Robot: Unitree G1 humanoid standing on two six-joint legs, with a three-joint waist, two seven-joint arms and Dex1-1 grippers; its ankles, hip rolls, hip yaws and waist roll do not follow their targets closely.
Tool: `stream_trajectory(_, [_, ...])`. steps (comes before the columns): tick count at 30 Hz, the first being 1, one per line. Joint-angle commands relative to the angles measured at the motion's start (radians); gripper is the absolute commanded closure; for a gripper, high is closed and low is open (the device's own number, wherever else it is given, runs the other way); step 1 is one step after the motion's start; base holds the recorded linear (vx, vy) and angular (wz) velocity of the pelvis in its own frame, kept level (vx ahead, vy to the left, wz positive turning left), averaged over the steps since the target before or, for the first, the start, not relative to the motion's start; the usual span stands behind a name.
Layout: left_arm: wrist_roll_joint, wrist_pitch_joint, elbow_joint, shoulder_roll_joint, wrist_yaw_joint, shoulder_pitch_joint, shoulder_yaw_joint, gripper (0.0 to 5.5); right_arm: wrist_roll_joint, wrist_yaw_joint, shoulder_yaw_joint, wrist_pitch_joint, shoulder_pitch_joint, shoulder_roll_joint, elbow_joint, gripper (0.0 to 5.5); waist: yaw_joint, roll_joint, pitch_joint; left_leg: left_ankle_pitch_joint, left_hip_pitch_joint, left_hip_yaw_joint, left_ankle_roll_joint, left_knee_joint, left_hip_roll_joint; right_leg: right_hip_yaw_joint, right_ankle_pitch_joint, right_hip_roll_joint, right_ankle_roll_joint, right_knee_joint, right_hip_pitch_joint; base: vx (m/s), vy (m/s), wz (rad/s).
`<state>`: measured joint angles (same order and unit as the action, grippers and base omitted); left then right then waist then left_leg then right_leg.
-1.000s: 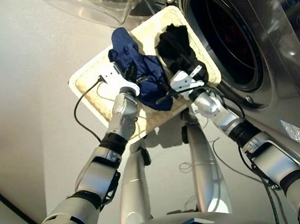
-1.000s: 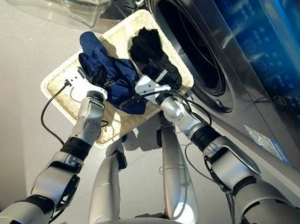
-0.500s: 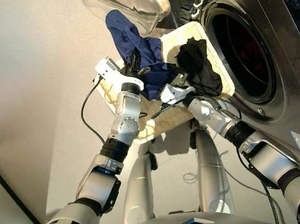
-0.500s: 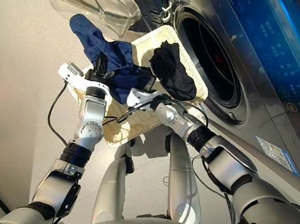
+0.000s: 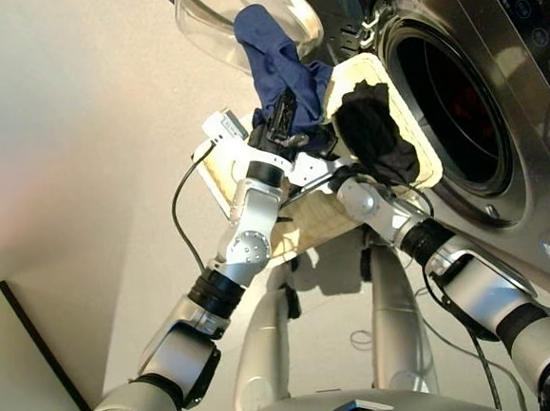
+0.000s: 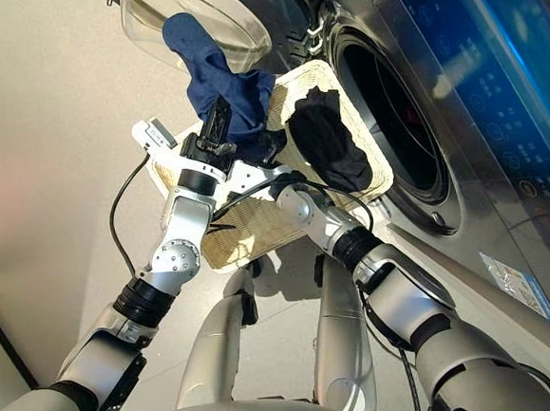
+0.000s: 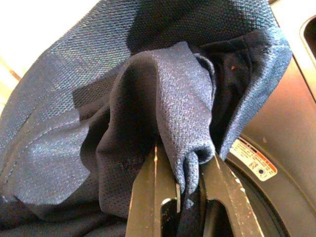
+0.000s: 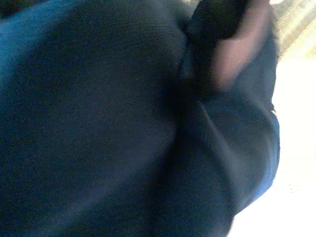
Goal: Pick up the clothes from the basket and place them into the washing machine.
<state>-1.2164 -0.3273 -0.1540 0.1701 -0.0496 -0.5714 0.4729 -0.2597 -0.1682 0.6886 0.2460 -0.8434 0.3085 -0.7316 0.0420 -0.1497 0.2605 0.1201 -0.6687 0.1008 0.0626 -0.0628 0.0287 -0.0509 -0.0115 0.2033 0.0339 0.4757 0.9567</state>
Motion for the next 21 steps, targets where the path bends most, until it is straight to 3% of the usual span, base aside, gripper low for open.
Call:
stream_trajectory(1, [0.007, -0.034, 0.108, 0.041, -0.026, -0.002, 0.010, 5.50, -0.006, -0.055, -0.040, 0.038, -0.090, -0.063, 0.004, 5.50, -0.012, -0.025, -0.019, -0.145, 0.079, -0.020, 0.031, -0.125, 0.043, 0.011, -0.152, 0.022, 0.120, -0.208, -0.091, 0.000, 0.000, 0.000])
stream_trajectory(2, [0.014, -0.037, 0.096, 0.041, -0.018, 0.000, 0.000, 4.49, -0.007, -0.063, -0.045, 0.038, -0.085, -0.060, 0.009, 5.50, -0.011, -0.024, -0.018, -0.146, 0.080, -0.020, 0.030, -0.126, 0.043, 0.011, -0.152, 0.021, 0.120, -0.208, -0.093, 0.000, 0.000, 0.000])
stream_trajectory(3, [0.020, -0.041, 0.084, 0.038, -0.010, 0.002, -0.007, 0.30, -0.006, -0.068, -0.050, 0.039, -0.080, -0.058, 0.011, 5.50, -0.010, -0.022, -0.018, -0.146, 0.081, -0.019, 0.030, -0.127, 0.045, 0.011, -0.152, 0.021, 0.119, -0.208, -0.094, 0.000, 0.000, 0.000])
stream_trajectory(4, [0.032, -0.049, 0.065, 0.035, 0.003, 0.002, -0.021, 0.00, -0.006, -0.079, -0.057, 0.037, -0.072, -0.053, 0.014, 5.50, -0.008, -0.020, -0.017, -0.147, 0.082, -0.019, 0.030, -0.128, 0.046, 0.011, -0.152, 0.021, 0.120, -0.208, -0.095, 0.000, 0.000, 0.000])
stream_trajectory(7, [0.063, -0.084, 0.006, 0.030, 0.057, 0.000, -0.085, 0.00, -0.003, -0.119, -0.089, 0.032, -0.043, -0.031, 0.029, 5.50, -0.002, -0.012, -0.015, -0.151, 0.082, -0.020, 0.030, -0.135, 0.047, 0.012, -0.151, 0.019, 0.120, -0.208, -0.097, 0.000, 0.000, 0.000])
stream_trajectory(16, [0.087, -0.133, -0.113, 0.017, 0.123, 0.079, -0.275, 0.00, -0.066, -0.290, -0.239, 0.000, 0.047, 0.035, 0.020, 5.50, 0.010, -0.006, -0.010, -0.163, 0.057, -0.019, 0.023, -0.151, 0.045, 0.017, -0.143, 0.019, 0.116, -0.186, -0.069, 0.000, 0.000, 0.000])
stream_trajectory(21, [0.137, -0.127, -0.234, 0.016, 0.159, 0.154, -0.339, 0.00, -0.021, -0.411, -0.378, -0.028, 0.038, 0.056, -0.043, 5.50, 0.002, -0.012, 0.000, -0.168, 0.033, -0.023, 0.017, -0.167, 0.040, 0.026, -0.132, 0.026, 0.115, -0.149, -0.036, 0.000, 0.000, 0.000])
